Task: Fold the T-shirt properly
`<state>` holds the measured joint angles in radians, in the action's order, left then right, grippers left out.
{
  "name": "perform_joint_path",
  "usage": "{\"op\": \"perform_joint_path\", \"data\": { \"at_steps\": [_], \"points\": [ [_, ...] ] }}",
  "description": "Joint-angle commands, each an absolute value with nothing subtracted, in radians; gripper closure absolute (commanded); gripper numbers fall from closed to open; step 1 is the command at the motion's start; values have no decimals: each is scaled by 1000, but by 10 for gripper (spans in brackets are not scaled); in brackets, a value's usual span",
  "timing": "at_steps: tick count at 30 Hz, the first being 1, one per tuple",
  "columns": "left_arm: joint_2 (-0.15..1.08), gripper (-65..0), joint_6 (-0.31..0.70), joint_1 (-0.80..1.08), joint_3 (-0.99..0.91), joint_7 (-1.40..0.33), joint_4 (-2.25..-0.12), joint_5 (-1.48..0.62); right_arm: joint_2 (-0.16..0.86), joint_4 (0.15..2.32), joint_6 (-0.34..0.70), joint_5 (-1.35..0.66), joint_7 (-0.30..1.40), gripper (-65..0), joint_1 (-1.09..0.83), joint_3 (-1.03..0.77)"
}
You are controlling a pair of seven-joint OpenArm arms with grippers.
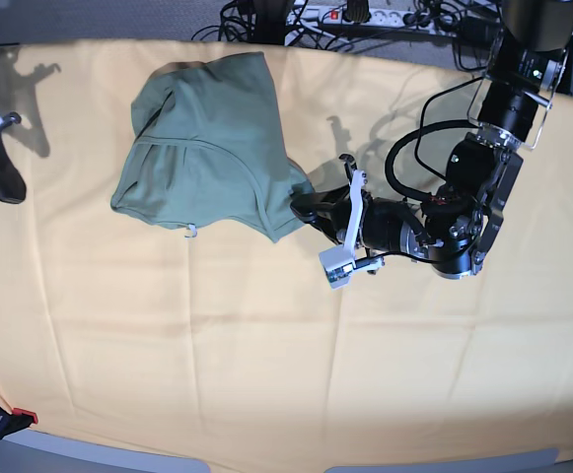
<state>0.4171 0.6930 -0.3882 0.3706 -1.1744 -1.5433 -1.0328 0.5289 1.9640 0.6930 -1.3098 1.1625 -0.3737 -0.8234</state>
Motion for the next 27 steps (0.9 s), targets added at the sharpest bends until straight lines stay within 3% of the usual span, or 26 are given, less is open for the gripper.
{"op": "perform_joint_path", "data": {
  "at_steps": [1, 5, 10, 14, 23, 27],
  "points": [
    [421, 0, 698, -412, 348, -1154, -1559, -1060, 549, 1978, 698, -1335, 1137, 0, -372, -855],
    [424, 0, 698, -403, 257, -1170, -1559, -1087, 548, 1978, 698, -1334, 1142, 0, -414, -907],
    [441, 0, 698, -387, 65, -1330, -1586, -1267, 540, 1978, 677, -1335, 1148, 0, -497, -975],
    [521, 0, 698, -334, -72, -1389, -1652, -1386, 522, 1978, 669, -1338, 1153, 0, -578, -1052],
    [706, 0, 692, -11, -356, -1396, -1913, -1458, 471, 1978, 677, -1471, 1261, 0, -784, -1197],
    [737, 0, 645, 182, -504, -1396, -2011, -1483, 419, 1978, 660, -1470, 1284, 0, -878, -1253]
  ]
}}
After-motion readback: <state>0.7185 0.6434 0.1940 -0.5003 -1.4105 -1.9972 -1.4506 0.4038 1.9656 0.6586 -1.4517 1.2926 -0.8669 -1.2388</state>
